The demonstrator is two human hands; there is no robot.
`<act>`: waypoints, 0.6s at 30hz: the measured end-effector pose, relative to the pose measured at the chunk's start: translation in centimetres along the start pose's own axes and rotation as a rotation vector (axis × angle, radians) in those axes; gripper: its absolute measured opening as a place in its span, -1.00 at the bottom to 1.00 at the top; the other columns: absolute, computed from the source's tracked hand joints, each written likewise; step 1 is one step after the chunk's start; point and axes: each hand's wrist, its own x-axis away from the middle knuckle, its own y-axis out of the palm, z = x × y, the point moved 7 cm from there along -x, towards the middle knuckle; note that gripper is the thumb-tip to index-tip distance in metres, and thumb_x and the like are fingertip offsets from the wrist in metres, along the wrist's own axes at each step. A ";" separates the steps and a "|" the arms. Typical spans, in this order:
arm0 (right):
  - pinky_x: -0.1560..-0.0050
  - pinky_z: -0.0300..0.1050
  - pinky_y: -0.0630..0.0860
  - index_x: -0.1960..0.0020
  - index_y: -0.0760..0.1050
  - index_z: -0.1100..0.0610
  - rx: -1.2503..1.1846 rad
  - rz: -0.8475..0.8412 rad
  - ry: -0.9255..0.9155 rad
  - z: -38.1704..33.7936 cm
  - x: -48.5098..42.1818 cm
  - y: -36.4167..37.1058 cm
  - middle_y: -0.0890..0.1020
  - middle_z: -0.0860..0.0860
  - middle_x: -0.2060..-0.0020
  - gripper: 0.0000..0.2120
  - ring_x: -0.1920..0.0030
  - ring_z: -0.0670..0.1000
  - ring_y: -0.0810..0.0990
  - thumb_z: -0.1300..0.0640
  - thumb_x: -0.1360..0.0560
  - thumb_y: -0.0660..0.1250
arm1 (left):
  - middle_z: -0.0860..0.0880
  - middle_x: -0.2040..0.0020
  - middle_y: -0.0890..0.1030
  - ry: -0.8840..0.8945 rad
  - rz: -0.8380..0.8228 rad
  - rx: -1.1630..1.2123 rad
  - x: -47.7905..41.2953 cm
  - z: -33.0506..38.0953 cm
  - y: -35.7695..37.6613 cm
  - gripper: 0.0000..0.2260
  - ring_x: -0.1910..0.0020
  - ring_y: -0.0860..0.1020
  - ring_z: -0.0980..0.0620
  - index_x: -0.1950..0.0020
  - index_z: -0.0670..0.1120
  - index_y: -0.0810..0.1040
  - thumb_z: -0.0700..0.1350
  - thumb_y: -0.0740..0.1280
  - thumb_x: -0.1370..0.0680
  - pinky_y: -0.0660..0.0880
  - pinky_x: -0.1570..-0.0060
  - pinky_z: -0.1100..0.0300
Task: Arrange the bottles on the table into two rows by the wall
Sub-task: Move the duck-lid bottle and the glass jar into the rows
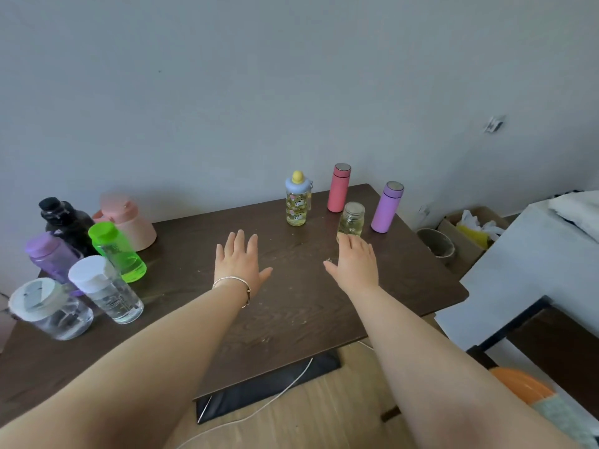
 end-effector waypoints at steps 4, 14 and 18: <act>-0.41 0.18 0.31 -0.42 0.33 0.15 -0.041 0.015 0.038 2.9 -2.3 -0.3 0.50 0.12 -0.29 -0.34 -0.35 0.17 0.42 -0.10 -0.45 0.45 | -0.14 -0.59 0.02 0.008 0.035 0.022 -3.3 2.5 -1.2 -0.26 -0.58 -0.06 -0.14 -0.57 -0.04 0.02 0.26 0.24 -0.53 -0.02 -0.52 -0.13; -0.25 0.09 0.43 -0.42 0.32 0.16 -0.044 0.043 0.063 7.0 -9.2 1.6 0.54 0.15 -0.23 -0.29 -0.23 0.19 0.51 -0.08 -0.40 0.50 | -0.15 -0.59 0.02 0.045 0.006 0.030 -12.4 6.4 1.7 -0.25 -0.57 -0.06 -0.15 -0.57 -0.04 0.00 0.26 0.23 -0.53 -0.01 -0.52 -0.13; -0.21 0.07 0.45 -0.41 0.31 0.17 -0.021 0.032 0.072 8.0 -13.4 2.9 0.53 0.14 -0.20 -0.31 -0.19 0.19 0.51 -0.06 -0.41 0.49 | -0.15 -0.59 0.04 0.059 -0.007 0.066 -17.6 7.1 3.2 -0.24 -0.57 -0.05 -0.15 -0.57 -0.05 0.01 0.26 0.25 -0.52 -0.01 -0.52 -0.13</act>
